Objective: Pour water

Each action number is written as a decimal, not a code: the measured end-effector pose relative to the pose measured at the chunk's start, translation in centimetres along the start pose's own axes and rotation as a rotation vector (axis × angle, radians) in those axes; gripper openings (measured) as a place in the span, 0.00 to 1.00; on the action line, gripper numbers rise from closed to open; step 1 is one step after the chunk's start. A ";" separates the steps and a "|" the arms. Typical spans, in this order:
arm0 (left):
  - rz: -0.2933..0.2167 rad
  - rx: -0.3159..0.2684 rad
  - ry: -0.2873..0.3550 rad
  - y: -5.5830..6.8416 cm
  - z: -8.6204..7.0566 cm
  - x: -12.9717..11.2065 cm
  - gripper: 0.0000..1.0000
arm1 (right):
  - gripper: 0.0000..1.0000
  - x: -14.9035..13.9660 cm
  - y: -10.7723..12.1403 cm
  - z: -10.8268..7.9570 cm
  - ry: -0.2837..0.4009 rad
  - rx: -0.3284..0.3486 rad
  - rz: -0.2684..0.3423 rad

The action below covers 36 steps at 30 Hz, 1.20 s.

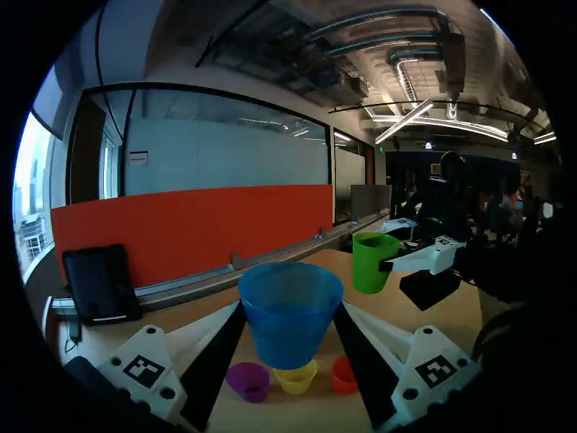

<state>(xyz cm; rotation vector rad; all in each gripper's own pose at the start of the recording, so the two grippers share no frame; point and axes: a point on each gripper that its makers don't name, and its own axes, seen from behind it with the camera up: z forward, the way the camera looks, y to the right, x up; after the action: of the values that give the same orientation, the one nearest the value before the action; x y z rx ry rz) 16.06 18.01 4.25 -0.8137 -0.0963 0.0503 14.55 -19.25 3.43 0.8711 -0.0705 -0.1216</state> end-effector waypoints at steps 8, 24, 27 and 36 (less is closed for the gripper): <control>0.014 0.005 0.040 0.0 -0.1 1.4 0.84 | 0.91 0.3 -0.2 0.4 0.002 0.003 -0.002; 0.085 0.031 0.093 -0.2 -0.3 3.9 0.84 | 0.91 1.1 -1.4 1.2 0.010 0.034 -0.011; 0.102 0.036 0.099 -0.3 -0.4 4.3 0.84 | 0.91 1.4 -1.9 1.3 0.015 0.046 -0.012; 0.198 0.086 0.115 -0.9 -0.7 5.6 0.84 | 0.91 1.4 -3.3 2.0 0.020 0.079 -0.012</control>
<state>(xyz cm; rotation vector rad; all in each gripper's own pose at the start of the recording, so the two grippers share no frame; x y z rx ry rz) 21.76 17.33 4.81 -0.7364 0.0945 0.1926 15.50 -23.09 2.25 0.9521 -0.0512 -0.1219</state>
